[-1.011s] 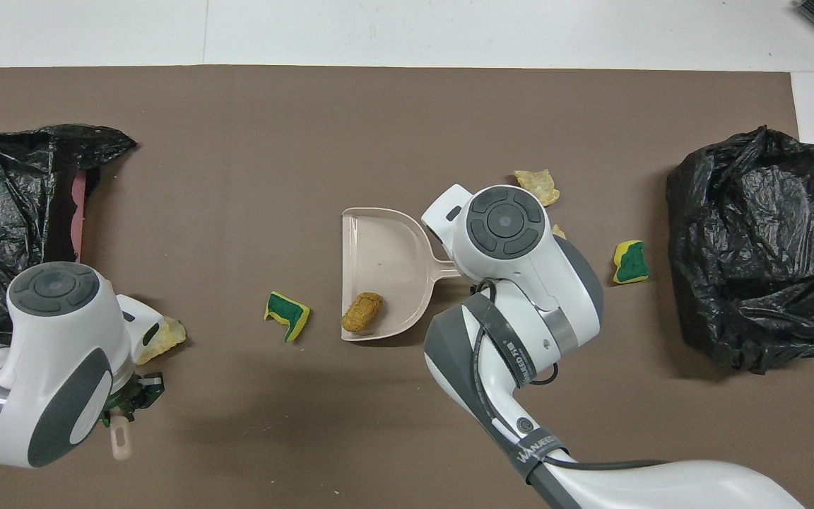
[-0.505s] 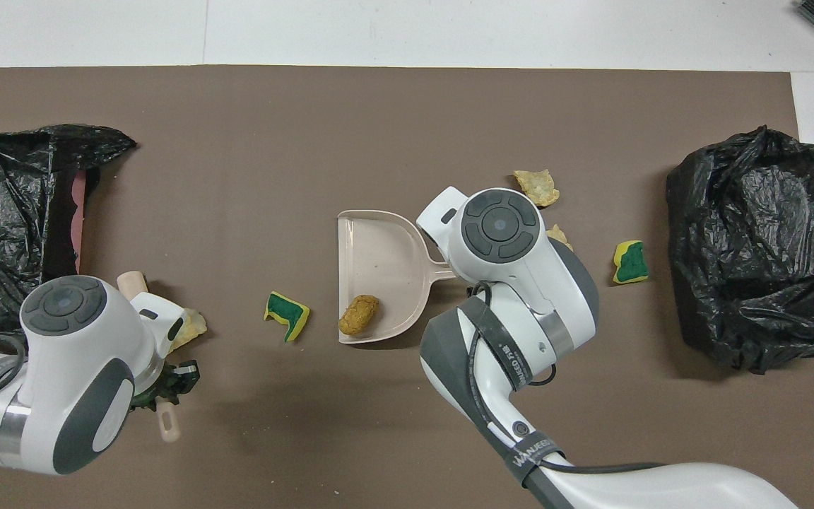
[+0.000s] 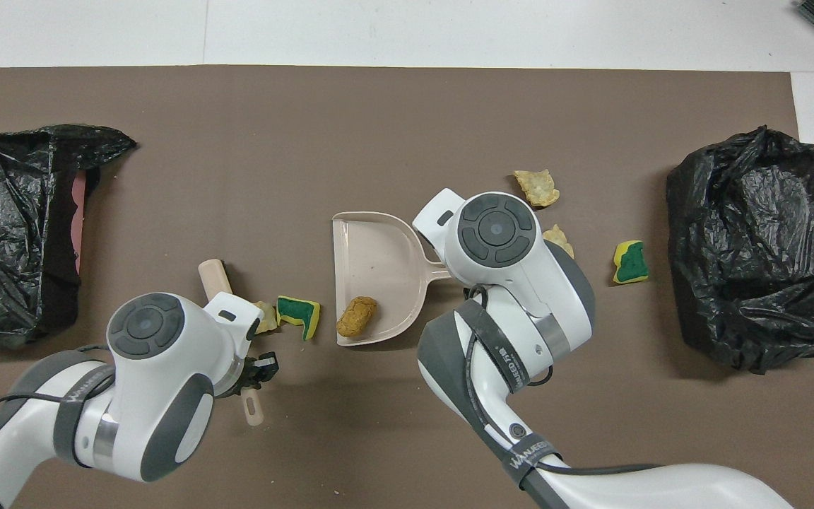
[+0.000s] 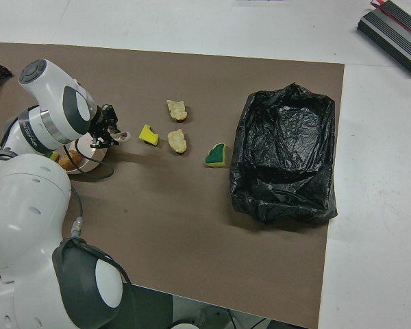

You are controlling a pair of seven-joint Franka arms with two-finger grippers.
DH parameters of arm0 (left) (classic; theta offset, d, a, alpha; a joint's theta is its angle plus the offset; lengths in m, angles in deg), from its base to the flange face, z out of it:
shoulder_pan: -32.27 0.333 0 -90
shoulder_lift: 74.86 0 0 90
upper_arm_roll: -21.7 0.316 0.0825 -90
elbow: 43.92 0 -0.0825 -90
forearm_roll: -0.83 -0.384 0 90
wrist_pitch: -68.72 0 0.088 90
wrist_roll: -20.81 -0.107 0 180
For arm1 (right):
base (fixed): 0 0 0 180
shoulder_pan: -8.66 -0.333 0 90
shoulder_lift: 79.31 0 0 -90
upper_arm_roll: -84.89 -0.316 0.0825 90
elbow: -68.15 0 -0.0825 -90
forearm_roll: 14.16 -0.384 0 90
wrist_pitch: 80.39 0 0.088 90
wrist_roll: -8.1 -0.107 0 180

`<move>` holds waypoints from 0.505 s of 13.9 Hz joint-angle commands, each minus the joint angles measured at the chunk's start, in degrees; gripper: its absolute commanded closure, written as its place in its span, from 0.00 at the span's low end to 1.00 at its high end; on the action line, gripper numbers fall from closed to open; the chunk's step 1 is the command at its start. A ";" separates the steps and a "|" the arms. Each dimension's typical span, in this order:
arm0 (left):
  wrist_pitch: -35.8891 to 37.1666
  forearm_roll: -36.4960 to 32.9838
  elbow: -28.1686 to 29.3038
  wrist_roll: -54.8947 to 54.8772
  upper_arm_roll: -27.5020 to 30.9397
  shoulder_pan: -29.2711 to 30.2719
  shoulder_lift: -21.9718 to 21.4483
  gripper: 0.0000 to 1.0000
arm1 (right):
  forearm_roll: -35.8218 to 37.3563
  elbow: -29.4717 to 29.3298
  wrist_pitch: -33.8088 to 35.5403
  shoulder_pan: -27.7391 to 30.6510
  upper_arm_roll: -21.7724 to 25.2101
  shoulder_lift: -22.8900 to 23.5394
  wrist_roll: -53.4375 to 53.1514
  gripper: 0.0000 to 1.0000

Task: Sweep and dump trash in bin
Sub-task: 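Sweep sponges and crumbs into the dustpan with the brush in the left gripper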

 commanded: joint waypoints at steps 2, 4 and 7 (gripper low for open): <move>-5.39 2.34 -2.45 2.13 -4.71 -0.50 3.90 1.00 | -0.25 0.98 -3.69 0.03 -0.23 0.68 0.89 1.00; -5.65 2.34 -3.85 2.04 -6.90 -0.59 4.69 1.00 | -0.34 0.81 -5.09 -0.23 -0.23 1.29 -0.51 1.00; -5.21 1.29 -4.65 2.13 -8.84 -0.77 4.70 1.00 | -0.43 0.28 -6.15 -0.32 -0.23 2.00 -1.74 1.00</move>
